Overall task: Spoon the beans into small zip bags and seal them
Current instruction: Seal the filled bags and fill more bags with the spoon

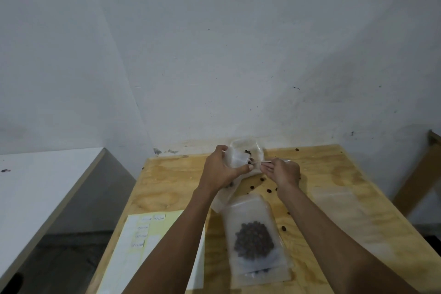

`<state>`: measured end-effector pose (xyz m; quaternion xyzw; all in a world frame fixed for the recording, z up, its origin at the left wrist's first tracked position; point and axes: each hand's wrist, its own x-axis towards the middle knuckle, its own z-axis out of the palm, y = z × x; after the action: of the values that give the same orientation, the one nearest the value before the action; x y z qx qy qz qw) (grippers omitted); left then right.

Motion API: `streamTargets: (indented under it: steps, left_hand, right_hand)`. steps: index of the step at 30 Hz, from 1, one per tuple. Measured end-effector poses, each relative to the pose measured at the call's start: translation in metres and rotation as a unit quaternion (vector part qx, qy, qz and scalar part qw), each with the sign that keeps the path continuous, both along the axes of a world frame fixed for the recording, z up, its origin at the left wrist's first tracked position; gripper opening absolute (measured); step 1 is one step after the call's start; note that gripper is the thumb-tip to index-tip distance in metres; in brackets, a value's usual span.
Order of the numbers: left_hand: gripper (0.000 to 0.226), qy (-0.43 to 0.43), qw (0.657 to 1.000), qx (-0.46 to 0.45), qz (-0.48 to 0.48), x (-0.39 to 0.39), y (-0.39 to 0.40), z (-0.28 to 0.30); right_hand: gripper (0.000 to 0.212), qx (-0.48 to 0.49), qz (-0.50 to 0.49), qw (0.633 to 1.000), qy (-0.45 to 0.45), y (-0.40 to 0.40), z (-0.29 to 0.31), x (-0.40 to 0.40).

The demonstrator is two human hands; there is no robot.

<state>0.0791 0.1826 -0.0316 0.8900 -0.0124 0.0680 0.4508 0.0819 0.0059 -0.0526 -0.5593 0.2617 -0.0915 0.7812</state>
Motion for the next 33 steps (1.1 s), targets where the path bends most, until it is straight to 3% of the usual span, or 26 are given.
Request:
streamTargets:
  steps: [7, 13, 17, 22, 26, 33]
  left_hand:
    - [0.110, -0.035, 0.990, 0.134, -0.005, -0.011, 0.005, 0.002]
    - [0.110, -0.043, 0.984, 0.170, 0.007, -0.016, 0.004, 0.002]
    - [0.118, -0.054, 0.984, 0.166, 0.018, -0.019, 0.000, 0.006]
    - [0.116, -0.066, 0.986, 0.150, 0.018, -0.020, -0.004, 0.007]
    - [0.114, -0.075, 0.988, 0.135, 0.025, -0.021, -0.003, 0.009]
    - [0.101, -0.049, 0.995, 0.085, 0.011, -0.006, 0.000, 0.009]
  right_hand:
    - [0.020, -0.010, -0.022, 0.999, -0.028, -0.008, 0.025, -0.002]
    - [0.018, 0.003, -0.024, 0.998, -0.066, -0.013, 0.056, -0.008]
    - [0.014, -0.030, 0.010, 0.997, -0.075, -0.009, 0.062, -0.015]
    - [0.014, -0.170, 0.093, 0.973, -0.129, -0.001, 0.054, -0.025]
    - [0.015, -0.168, 0.018, 0.971, -0.167, 0.003, 0.048, -0.024]
    - [0.018, -0.126, -0.054, 0.987, -0.080, 0.002, 0.017, -0.014]
